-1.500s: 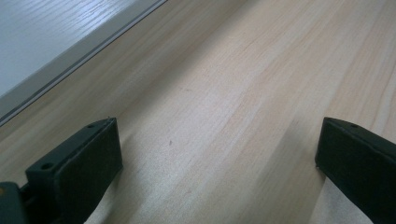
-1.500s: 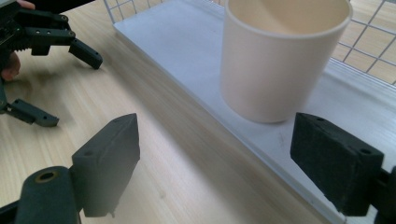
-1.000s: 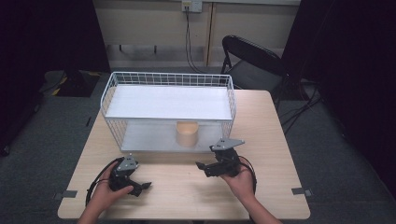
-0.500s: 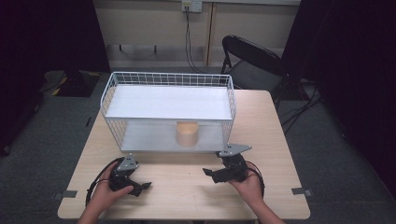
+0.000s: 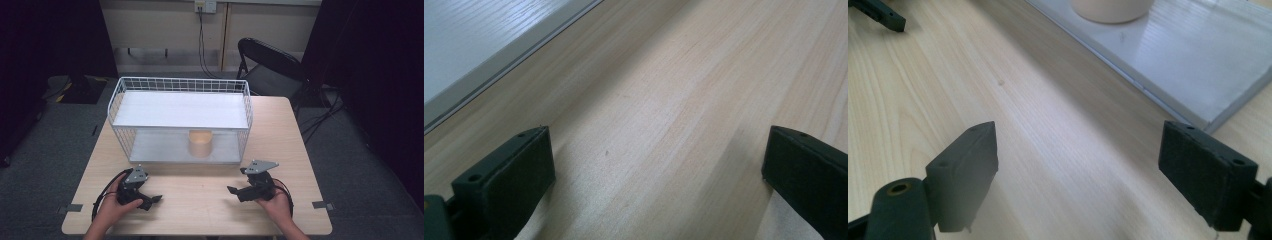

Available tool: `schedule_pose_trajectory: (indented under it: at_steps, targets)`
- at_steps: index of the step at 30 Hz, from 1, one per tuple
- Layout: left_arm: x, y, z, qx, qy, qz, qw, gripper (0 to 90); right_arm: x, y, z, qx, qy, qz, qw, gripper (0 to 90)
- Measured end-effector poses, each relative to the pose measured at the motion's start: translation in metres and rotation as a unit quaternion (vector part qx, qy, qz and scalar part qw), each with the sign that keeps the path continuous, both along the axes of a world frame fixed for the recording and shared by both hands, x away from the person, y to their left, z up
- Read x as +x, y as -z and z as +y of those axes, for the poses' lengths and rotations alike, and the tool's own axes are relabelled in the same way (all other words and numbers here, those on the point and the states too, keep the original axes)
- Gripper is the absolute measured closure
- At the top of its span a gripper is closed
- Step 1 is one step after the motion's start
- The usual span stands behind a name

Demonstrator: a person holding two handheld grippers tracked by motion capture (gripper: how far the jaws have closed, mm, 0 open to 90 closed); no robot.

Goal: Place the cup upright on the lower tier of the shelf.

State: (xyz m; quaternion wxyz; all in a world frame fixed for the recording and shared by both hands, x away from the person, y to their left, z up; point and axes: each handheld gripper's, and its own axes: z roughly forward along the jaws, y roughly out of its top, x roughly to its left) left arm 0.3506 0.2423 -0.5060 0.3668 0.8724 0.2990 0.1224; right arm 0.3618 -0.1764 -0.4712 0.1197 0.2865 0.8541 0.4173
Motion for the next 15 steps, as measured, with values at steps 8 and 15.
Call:
schedule_pose_trajectory:
  at_steps: [8, 15]
  targets:
    - [0.0, 0.0, 0.0, 0.0, -0.001, 0.0, 1.0, 0.0, -0.004, 0.014, -0.006, -0.009, -0.012, -0.003, 0.9999, 15.8]
    - [0.0, 0.0, 0.0, 0.0, -0.001, 0.0, 1.0, 0.0, -0.007, 0.025, -0.003, -0.029, -0.021, 0.0, 0.9994, 15.7]
